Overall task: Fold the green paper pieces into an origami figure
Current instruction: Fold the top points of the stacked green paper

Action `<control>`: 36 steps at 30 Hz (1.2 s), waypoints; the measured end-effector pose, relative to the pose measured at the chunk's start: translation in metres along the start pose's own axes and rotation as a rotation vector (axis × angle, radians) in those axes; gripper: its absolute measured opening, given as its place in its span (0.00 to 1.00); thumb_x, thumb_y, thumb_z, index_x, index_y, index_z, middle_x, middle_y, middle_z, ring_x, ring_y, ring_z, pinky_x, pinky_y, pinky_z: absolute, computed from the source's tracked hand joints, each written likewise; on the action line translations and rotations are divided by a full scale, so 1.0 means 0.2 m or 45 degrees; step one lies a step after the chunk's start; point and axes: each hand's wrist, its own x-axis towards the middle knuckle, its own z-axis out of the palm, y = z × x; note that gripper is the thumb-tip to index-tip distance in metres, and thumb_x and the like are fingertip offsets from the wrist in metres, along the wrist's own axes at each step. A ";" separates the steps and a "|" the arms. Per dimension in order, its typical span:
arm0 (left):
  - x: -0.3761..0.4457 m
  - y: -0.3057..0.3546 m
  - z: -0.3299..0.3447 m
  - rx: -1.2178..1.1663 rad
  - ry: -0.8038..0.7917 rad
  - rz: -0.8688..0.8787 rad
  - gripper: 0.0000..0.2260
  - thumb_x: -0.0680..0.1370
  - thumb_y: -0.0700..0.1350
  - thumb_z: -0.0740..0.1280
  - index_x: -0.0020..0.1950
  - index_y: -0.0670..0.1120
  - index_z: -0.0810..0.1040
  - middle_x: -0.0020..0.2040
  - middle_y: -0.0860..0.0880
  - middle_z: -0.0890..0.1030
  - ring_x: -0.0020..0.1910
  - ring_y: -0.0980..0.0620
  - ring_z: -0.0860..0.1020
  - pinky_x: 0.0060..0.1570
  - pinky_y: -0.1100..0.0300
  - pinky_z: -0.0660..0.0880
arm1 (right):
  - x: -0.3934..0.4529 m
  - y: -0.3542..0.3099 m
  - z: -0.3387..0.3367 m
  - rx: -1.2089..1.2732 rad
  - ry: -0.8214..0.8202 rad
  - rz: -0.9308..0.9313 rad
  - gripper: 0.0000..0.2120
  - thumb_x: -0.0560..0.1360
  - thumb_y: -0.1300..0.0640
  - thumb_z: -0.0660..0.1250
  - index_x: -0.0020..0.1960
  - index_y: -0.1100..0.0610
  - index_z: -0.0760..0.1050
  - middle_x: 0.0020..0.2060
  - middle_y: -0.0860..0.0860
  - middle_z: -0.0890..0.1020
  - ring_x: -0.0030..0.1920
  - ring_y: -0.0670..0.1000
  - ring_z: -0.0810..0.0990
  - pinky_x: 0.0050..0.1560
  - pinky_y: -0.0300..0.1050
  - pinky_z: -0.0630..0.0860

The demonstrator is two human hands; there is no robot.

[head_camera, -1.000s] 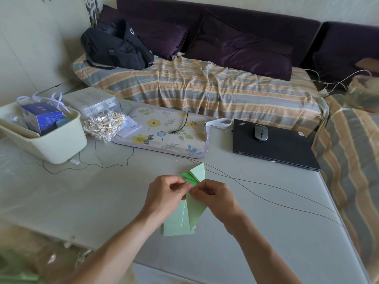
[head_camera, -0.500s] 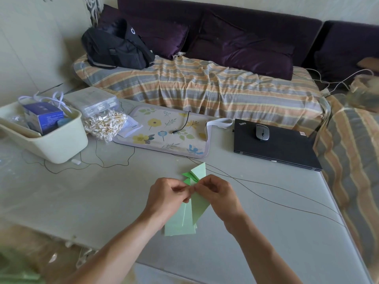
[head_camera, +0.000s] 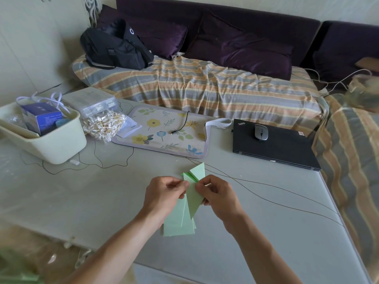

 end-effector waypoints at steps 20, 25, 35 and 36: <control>-0.01 0.05 0.00 -0.374 -0.067 -0.058 0.06 0.79 0.37 0.63 0.46 0.42 0.79 0.42 0.47 0.86 0.41 0.52 0.86 0.46 0.58 0.81 | 0.01 0.02 -0.01 0.111 0.018 0.008 0.05 0.78 0.58 0.71 0.44 0.56 0.82 0.35 0.57 0.83 0.33 0.51 0.78 0.42 0.49 0.76; -0.02 0.05 0.00 -0.352 -0.082 -0.012 0.03 0.76 0.39 0.71 0.48 0.42 0.81 0.40 0.48 0.85 0.41 0.53 0.85 0.44 0.60 0.82 | 0.00 0.01 0.00 0.062 0.008 -0.010 0.05 0.77 0.59 0.71 0.44 0.57 0.82 0.33 0.52 0.83 0.32 0.49 0.77 0.40 0.45 0.75; 0.00 0.01 0.01 -0.231 -0.005 0.088 0.06 0.74 0.40 0.70 0.46 0.51 0.82 0.39 0.54 0.84 0.37 0.54 0.81 0.45 0.56 0.82 | -0.01 0.00 0.01 0.016 -0.011 -0.052 0.03 0.76 0.59 0.71 0.45 0.54 0.83 0.36 0.47 0.84 0.36 0.46 0.78 0.42 0.41 0.75; 0.00 0.01 0.01 -0.184 0.012 0.109 0.06 0.73 0.40 0.70 0.46 0.52 0.82 0.38 0.55 0.83 0.35 0.56 0.80 0.43 0.56 0.80 | -0.01 -0.01 0.02 0.016 -0.007 -0.067 0.02 0.76 0.59 0.71 0.46 0.54 0.83 0.36 0.46 0.84 0.37 0.44 0.79 0.43 0.41 0.76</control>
